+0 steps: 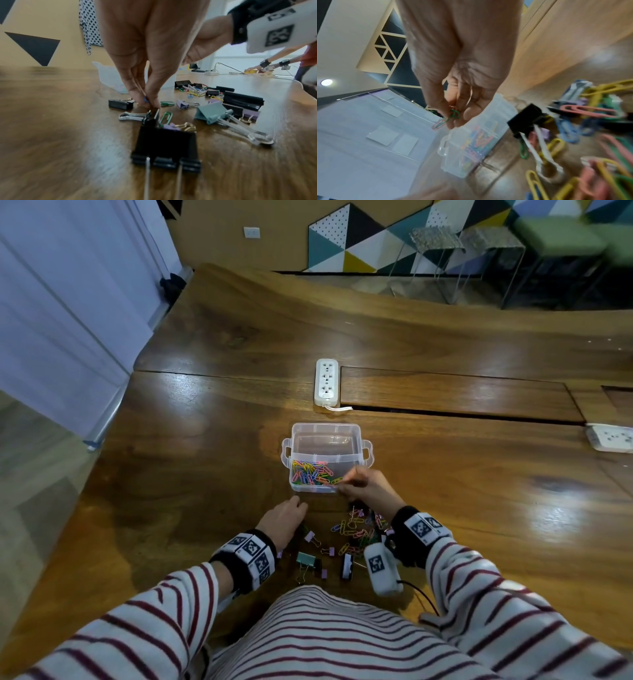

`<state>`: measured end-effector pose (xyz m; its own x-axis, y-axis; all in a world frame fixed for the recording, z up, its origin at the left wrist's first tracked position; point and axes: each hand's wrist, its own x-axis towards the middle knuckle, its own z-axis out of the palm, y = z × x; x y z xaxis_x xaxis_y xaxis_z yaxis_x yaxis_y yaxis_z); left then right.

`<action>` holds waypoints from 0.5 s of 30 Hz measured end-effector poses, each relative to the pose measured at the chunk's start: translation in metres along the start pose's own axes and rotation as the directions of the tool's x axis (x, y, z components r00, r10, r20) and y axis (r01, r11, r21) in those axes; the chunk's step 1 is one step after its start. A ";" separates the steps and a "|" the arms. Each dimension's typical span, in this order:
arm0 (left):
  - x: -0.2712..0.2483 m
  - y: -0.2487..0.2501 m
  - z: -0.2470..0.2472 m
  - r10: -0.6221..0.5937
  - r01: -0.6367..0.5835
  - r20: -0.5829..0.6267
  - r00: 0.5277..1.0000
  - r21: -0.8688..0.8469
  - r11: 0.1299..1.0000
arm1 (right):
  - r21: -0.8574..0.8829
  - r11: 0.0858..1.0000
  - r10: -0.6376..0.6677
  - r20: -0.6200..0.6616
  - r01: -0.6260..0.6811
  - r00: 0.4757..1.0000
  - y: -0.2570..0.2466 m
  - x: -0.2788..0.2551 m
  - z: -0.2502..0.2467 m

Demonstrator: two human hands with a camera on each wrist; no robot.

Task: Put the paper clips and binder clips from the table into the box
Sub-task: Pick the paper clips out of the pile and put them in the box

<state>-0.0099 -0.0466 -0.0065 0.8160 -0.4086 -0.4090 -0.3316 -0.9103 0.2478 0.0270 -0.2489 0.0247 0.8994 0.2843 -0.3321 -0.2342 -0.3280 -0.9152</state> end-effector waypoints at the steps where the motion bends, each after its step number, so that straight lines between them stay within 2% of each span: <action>1: 0.000 0.001 0.000 0.003 -0.003 0.000 1.000 0.026 1.000 | 0.022 1.000 -0.009 -0.034 0.010 0.999 -0.004 0.006 0.000; 3: -0.001 0.001 0.000 0.021 -0.021 0.011 1.000 0.054 0.998 | 0.016 1.000 -0.019 -0.088 0.020 0.996 -0.010 0.018 0.001; 7: -0.003 -0.005 0.000 0.055 -0.055 0.027 0.998 0.024 0.998 | -0.242 0.970 -0.040 -0.055 0.026 0.998 -0.014 0.028 0.005; 12: 0.000 -0.006 -0.001 0.101 -0.103 0.074 0.992 0.028 0.994 | -0.362 0.925 -0.155 -0.081 0.116 0.985 -0.008 0.008 0.001; 15: 0.002 -0.006 -0.009 0.063 -0.057 0.090 0.994 -0.065 0.996 | -0.450 0.873 -0.216 -0.012 0.188 0.976 0.006 -0.008 -0.005</action>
<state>-0.0017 -0.0414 -0.0013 0.7478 -0.4691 -0.4698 -0.3462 -0.8793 0.3271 0.0206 -0.2578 0.0232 0.9330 0.3379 -0.1237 0.1305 -0.6380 -0.7589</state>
